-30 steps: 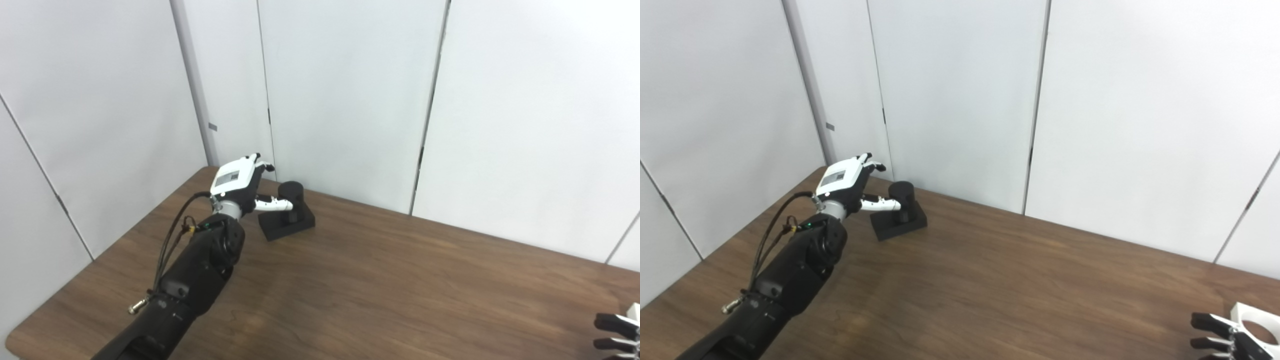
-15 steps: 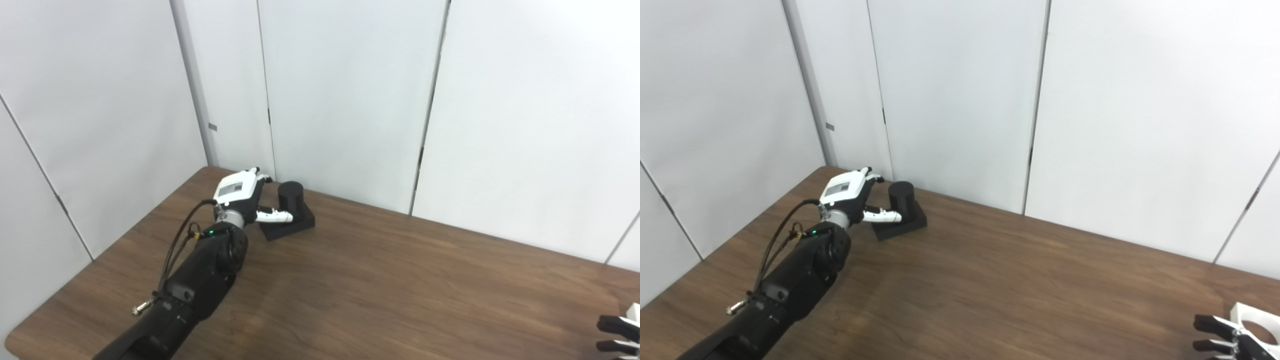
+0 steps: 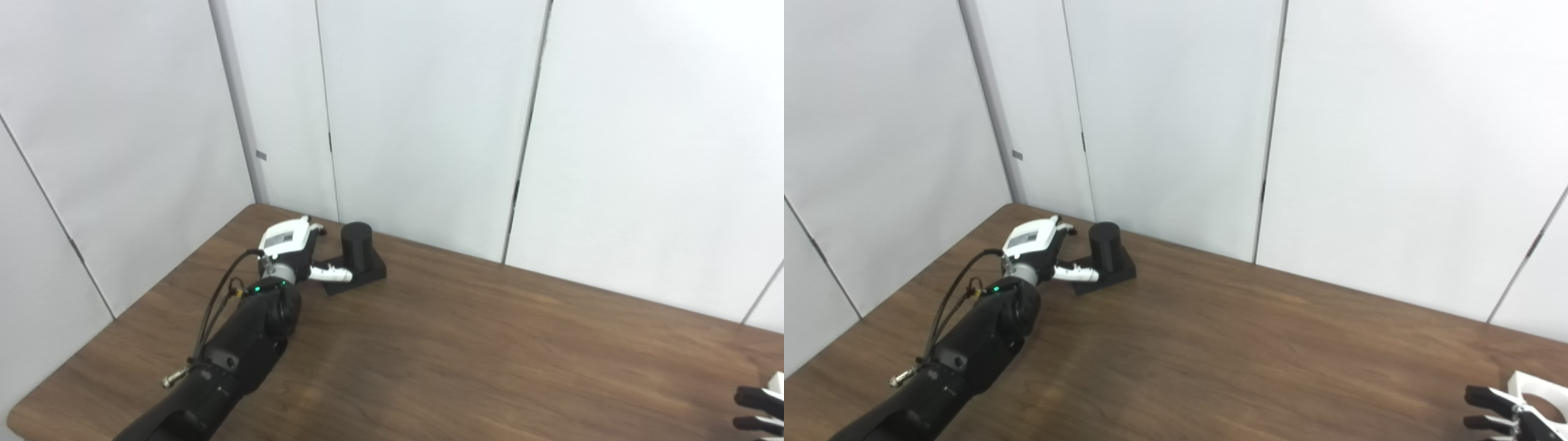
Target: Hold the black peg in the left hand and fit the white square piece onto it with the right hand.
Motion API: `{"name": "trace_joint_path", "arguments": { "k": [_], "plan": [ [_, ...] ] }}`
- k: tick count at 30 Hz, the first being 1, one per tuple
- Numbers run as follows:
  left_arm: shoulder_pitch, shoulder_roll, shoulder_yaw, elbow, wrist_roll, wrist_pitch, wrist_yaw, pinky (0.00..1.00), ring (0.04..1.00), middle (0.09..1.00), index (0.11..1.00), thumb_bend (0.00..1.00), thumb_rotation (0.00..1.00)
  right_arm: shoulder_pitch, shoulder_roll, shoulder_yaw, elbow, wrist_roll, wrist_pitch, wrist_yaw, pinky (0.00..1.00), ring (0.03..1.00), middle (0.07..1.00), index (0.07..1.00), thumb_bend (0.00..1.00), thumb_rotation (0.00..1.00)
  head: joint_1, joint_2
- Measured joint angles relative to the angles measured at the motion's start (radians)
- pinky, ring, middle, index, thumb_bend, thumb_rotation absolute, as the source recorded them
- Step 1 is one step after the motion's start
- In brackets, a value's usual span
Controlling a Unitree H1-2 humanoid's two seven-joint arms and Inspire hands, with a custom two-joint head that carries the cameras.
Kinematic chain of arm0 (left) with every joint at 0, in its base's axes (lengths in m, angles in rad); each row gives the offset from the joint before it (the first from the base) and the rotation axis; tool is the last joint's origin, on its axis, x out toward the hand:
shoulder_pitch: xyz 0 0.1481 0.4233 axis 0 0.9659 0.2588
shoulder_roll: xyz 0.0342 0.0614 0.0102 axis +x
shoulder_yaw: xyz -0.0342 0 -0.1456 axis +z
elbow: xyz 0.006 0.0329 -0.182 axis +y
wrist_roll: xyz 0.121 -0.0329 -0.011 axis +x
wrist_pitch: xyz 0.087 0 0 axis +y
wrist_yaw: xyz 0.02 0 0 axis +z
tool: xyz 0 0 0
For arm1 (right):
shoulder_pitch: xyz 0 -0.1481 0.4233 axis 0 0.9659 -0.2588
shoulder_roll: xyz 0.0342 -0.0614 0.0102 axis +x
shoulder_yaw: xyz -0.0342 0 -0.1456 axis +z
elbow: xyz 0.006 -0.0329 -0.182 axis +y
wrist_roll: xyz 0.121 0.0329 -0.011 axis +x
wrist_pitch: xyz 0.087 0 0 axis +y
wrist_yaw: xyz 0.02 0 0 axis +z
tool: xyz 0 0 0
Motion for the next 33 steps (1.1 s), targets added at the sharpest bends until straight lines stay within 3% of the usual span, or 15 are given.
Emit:
{"name": "trace_joint_path", "arguments": {
  "k": [6,19,26,33],
  "plan": [
    [0.0,0.0,-0.002,0.017,-0.006,-0.005,0.003,1.0,1.0,1.0,0.859,1.0,0.57,0.001,0.001,0.0,-0.007,0.0,0.0,0.003,0.47,0.625,0.712,0.687,0.63,0.07,-0.005,0.006],
    [-0.01,0.0,-0.038,0.044,-0.011,-0.003,-0.026,0.96,1.0,1.0,0.843,1.0,0.56,0.017,0.005,0.0,-0.039,-0.001,0.016,0.005,0.46,0.615,0.707,0.69,0.63,0.05,-0.018,0.012],
    [-0.023,0.0,-0.057,0.061,-0.012,0.001,-0.037,0.98,1.0,0.986,0.806,1.0,0.49,0.019,0.006,-0.001,-0.051,-0.002,0.034,0.005,0.47,0.622,0.713,0.692,0.63,0.05,-0.026,0.017],
    [-0.054,0.01,-0.084,0.134,-0.003,-0.038,0.006,0.99,1.0,0.964,0.779,1.0,0.44,0.026,0.008,-0.004,-0.073,-0.001,0.044,0.005,0.47,0.62,0.715,0.693,0.62,0.03,-0.028,0.026]
  ]
}}
